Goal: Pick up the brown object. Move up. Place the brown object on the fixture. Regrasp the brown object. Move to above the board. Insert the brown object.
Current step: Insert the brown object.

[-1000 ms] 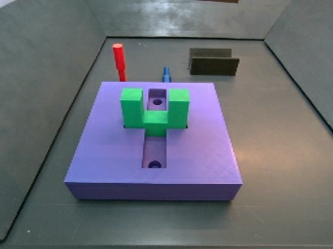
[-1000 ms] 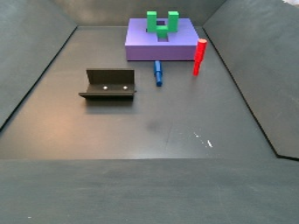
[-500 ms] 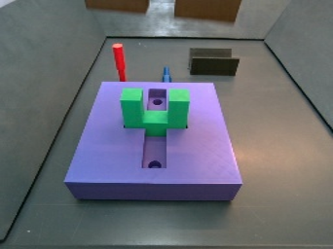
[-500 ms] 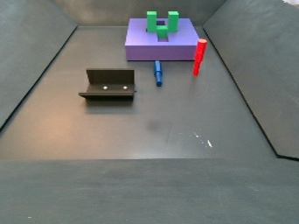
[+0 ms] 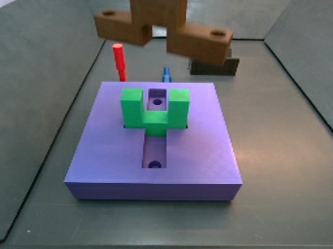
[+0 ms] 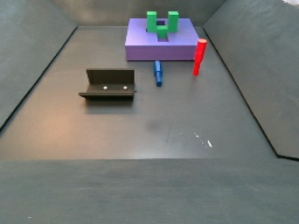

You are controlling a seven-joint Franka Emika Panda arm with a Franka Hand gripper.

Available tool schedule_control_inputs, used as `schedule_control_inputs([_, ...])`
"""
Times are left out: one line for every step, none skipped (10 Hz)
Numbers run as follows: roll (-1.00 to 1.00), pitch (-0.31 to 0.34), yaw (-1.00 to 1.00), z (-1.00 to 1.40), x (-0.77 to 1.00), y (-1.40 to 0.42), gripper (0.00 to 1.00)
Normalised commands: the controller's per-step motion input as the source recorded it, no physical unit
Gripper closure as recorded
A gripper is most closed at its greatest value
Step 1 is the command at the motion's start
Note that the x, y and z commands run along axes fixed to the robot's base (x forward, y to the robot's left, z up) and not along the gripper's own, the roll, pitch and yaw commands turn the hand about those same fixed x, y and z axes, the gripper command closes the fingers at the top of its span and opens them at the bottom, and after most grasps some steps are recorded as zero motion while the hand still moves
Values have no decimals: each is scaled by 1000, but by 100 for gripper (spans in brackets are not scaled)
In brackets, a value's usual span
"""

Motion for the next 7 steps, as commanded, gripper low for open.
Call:
schedule_control_inputs([-120,-209,-966,-431,-86,-51,100])
schedule_control_inputs([-127,-214,-963,-394,-80,-57,100])
schedule_control_inputs([-121,-213,-977,-360,-63,-57,100])
schedule_control_inputs([-116,-210,-983,-351,-54,-57,100])
schedule_control_inputs([-116,-124,-986,-234,0,-57,100])
schedule_control_inputs([-124,0,-1000,0,0,-51,100])
schedule_control_inputs([-136,0,-1000,0,17,-54,100])
